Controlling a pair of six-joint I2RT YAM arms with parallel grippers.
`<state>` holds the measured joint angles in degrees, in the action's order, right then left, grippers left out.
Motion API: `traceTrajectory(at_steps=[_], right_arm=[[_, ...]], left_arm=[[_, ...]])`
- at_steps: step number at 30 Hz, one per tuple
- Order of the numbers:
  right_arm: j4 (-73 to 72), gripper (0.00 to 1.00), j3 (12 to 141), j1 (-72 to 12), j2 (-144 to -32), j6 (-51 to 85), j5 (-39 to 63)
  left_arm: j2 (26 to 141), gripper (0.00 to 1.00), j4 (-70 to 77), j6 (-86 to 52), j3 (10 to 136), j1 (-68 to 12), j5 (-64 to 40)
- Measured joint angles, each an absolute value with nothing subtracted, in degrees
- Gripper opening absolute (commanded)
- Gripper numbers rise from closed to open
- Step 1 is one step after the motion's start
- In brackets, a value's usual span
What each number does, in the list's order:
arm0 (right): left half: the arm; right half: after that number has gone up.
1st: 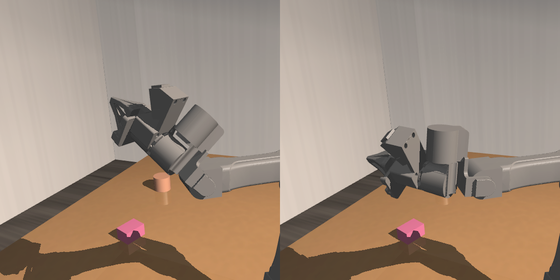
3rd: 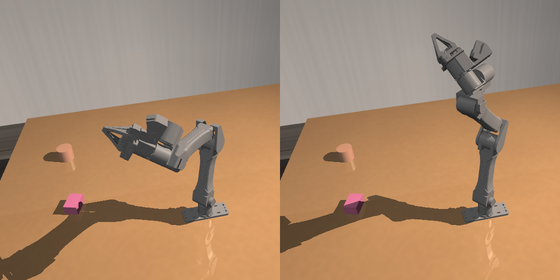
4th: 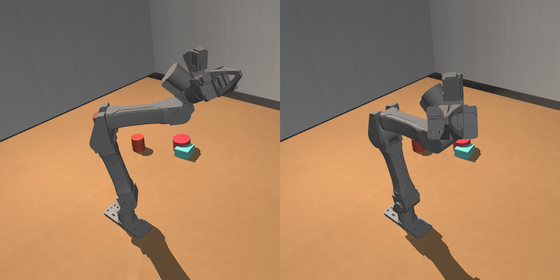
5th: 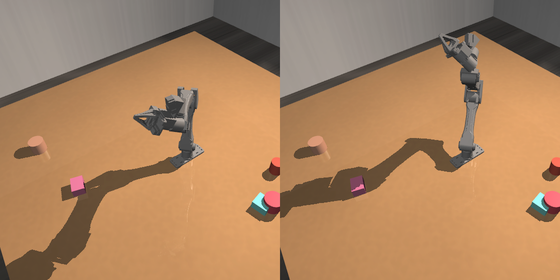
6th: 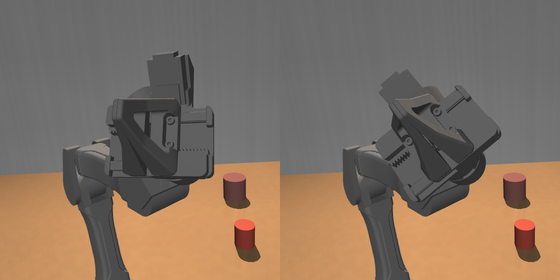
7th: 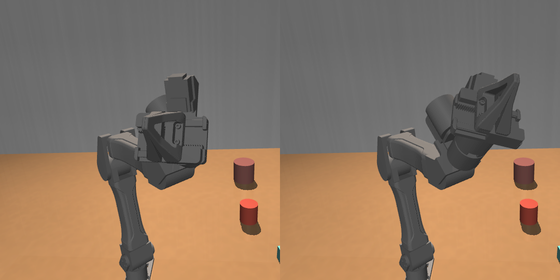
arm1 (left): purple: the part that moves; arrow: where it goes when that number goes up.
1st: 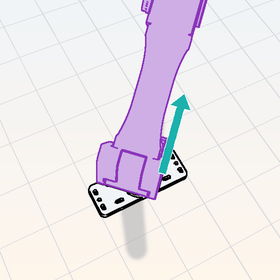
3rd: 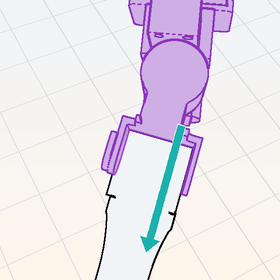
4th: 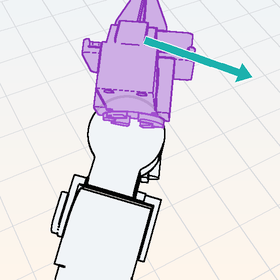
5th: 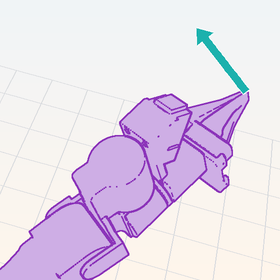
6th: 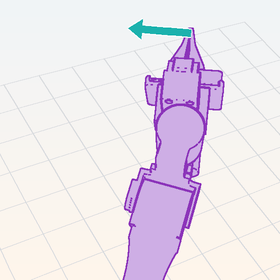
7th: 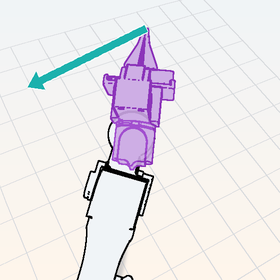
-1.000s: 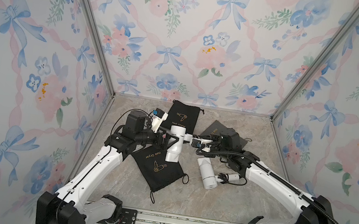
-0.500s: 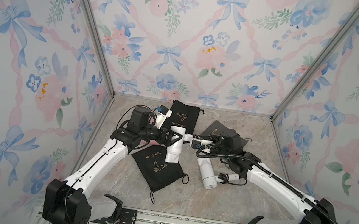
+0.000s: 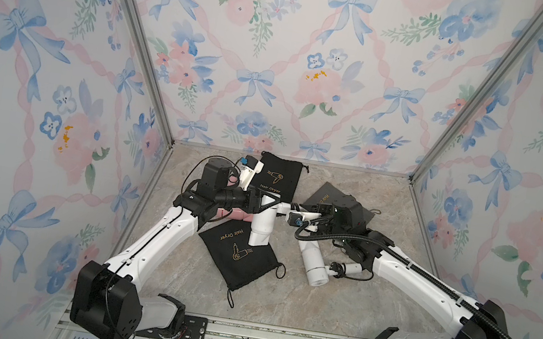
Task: Pack away hair dryers
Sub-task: Fold the hair dryer.
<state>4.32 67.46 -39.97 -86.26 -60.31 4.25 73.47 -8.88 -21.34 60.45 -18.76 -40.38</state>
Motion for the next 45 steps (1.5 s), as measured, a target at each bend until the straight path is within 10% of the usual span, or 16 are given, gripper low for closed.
traceTrajectory(at_steps=[4,12,22,30,45], right_arm=[[4.58,0.26,67.77,-39.94,-86.28,-59.51,2.57],[4.86,0.26,69.32,-39.97,-86.83,-58.04,1.69],[4.89,0.26,70.02,-40.53,-87.37,-57.08,4.93],[4.36,0.26,70.19,-40.56,-87.39,-57.21,5.34],[1.8,0.26,71.44,-40.93,-87.92,-50.13,3.97]], left_arm=[[73.56,0.29,-6.76,-23.29,60.45,-18.65,-39.64],[73.56,0.71,-2.92,-24.49,60.2,-18.61,-38.92],[72.27,0.77,-1.32,-21.52,54.81,-19.44,-40.69],[71.99,0.39,-1.32,-23.07,54.41,-19.42,-40.97],[71.94,0.16,-2.48,-24.16,58.3,-19.81,-37.69]])
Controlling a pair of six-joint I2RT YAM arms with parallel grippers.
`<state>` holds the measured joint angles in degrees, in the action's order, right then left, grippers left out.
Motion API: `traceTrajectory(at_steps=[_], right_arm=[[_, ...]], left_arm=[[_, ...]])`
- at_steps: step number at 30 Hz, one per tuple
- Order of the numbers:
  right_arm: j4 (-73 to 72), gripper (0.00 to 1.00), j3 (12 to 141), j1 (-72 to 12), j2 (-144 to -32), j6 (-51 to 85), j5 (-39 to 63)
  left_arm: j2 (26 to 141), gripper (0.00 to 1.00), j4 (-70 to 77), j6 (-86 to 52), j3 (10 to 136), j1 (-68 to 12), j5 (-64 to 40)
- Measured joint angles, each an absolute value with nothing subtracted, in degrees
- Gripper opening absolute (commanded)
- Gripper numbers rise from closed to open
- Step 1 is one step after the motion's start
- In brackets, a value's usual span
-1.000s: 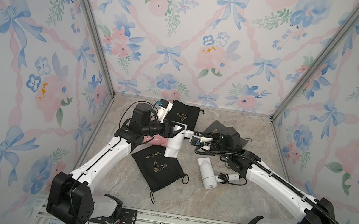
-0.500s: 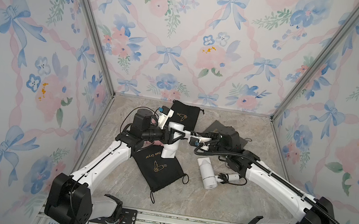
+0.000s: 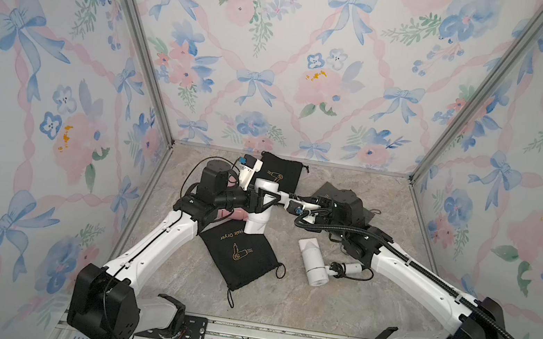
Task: Pack away hair dryers
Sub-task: Fold the hair dryer.
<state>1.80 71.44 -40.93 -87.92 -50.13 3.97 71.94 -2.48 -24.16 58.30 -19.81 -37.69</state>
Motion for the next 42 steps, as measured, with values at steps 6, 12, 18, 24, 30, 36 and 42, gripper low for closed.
traceTrajectory(at_steps=[6,12,18,24,30,36,42], right_arm=[[2.61,0.26,74.3,-42.81,-90.0,-44.45,-1.3],[3.03,0.26,77.73,-44.64,-92.44,-33.95,-6.52],[1.83,0.26,80.88,-46.96,-93.49,-16.91,-10.22],[1.5,0.28,81.97,-48.58,-94.35,-2.22,-12.8],[-1.98,0.31,84.23,-50.06,-97.6,15.4,-12.23],[-3.27,0.4,84.33,-50.3,-98.04,20.25,-11.86],[-3.73,0.61,81.8,-50.26,-95.64,21.85,-13.87]], left_arm=[[71.66,0.12,-0.32,-24.77,58.67,-20.38,-34.61],[71.4,0.11,4.23,-25.89,58.67,-20.99,-30.55],[70.5,0.13,10.7,-28.58,58.67,-21.89,-26.22],[70.3,0.13,14.04,-28.58,58.26,-22.63,-24.69],[70.32,0.14,17.37,-28.53,57.74,-23.03,-21.34],[70.08,0.15,18.83,-28.29,57.17,-23.49,-20.01],[69.41,0.17,19.66,-28.75,56.71,-24.08,-20.18]])
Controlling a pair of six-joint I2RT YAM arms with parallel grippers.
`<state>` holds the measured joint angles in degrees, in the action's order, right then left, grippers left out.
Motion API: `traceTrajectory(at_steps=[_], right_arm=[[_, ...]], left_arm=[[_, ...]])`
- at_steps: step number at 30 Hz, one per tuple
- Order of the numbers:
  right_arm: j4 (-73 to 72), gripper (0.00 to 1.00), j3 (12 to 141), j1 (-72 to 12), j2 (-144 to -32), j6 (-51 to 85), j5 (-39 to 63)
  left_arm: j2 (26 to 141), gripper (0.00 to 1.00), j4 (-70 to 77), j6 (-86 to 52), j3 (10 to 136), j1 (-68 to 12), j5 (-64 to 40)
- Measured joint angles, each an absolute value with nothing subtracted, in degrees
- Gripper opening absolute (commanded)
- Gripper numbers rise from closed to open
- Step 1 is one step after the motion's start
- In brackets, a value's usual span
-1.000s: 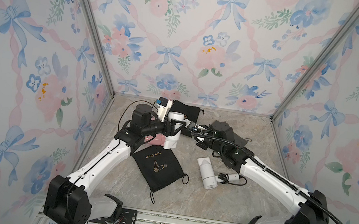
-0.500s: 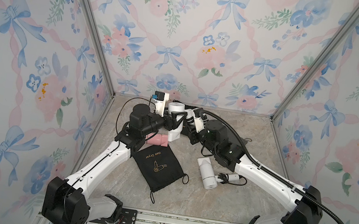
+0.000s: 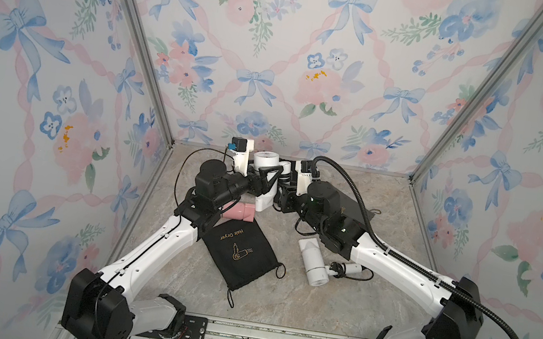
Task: Pack away hair dryers
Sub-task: Fold the hair dryer, then adjust the hair dryer.
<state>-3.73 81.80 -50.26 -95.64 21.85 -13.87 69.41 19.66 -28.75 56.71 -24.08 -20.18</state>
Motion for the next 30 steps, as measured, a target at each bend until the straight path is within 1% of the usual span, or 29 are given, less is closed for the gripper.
traceTrajectory(at_steps=[2,6,11,13,16,22,27,30], right_arm=[[-3.55,0.68,79.92,-50.26,-93.36,21.15,-14.55],[-3.77,0.72,75.4,-50.48,-87.94,18.85,-14.63],[-4.97,0.82,67.94,-51.18,-79.46,13.69,-12.14],[-4.97,0.83,65.73,-50.33,-76.82,12.47,-10.39],[-4.73,0.85,64.07,-46.26,-74.08,12.8,-4.64],[-9.19,0.87,61.93,-32.18,-72.27,18.26,12.88],[-18.7,0.88,61.69,-25.34,-74.0,27.7,25.26],[-25.3,0.88,61.69,-22.83,-76.47,33.71,30.35]], left_arm=[[69.25,0.17,19.99,-29.12,56.71,-24.73,-21.06],[69.67,0.18,19.68,-29.47,56.71,-25.08,-22.31],[72.44,0.2,18.48,-30.26,57.67,-24.88,-23.18],[73.52,0.2,17.69,-30.3,58.61,-24.6,-23.51],[74.94,0.2,17.04,-30.74,60.38,-24.32,-24.27],[77.52,0.21,17.43,-33.54,63.9,-24.36,-27.57],[79.64,0.22,19.77,-36.36,66.08,-25.5,-30.55],[80.93,0.23,21.32,-37.76,67.46,-26.87,-32.1]])
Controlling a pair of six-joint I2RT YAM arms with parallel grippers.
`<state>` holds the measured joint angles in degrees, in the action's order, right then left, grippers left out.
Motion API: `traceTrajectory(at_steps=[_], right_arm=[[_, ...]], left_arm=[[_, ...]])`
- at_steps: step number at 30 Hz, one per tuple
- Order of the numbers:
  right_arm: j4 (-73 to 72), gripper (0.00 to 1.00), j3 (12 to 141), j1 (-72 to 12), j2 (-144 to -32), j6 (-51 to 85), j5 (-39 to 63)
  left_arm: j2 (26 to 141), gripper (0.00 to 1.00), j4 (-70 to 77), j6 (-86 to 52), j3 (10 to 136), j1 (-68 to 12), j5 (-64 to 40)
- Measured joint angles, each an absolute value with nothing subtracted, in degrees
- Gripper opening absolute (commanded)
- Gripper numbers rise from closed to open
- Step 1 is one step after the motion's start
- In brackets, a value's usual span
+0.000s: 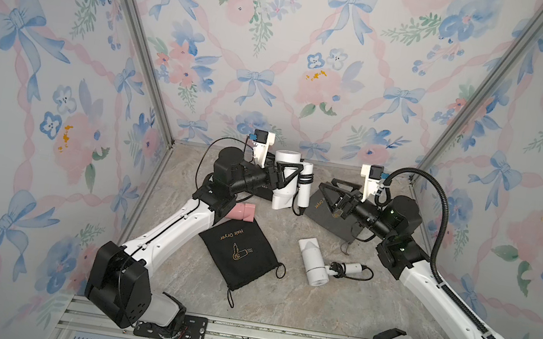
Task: Pack away hair dryers
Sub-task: Adjust the hair dryer.
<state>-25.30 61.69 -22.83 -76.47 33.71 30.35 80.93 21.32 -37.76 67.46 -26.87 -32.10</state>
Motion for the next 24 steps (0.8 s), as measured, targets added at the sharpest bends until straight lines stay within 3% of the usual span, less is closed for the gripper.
traceTrajectory(at_steps=[7,15,19,24], right_arm=[[-36.07,0.87,61.71,-19.68,-81.41,42.92,37.41],[-46.04,0.77,61.78,-18.46,-84.29,49.78,41.34],[-47.42,0.68,61.82,-18.46,-84.6,50.98,41.89],[-49.69,0.45,62.37,-18.48,-85.34,52.18,42.59]], left_arm=[[84.29,0.23,26.28,-41.34,70.59,-29.08,-35.27],[88.73,0.23,30.59,-44.4,74.43,-30.83,-37.39],[89.54,0.23,31.77,-45.3,75.07,-31.46,-37.58],[90.3,0.25,32.32,-46.04,76.03,-31.88,-37.41]])
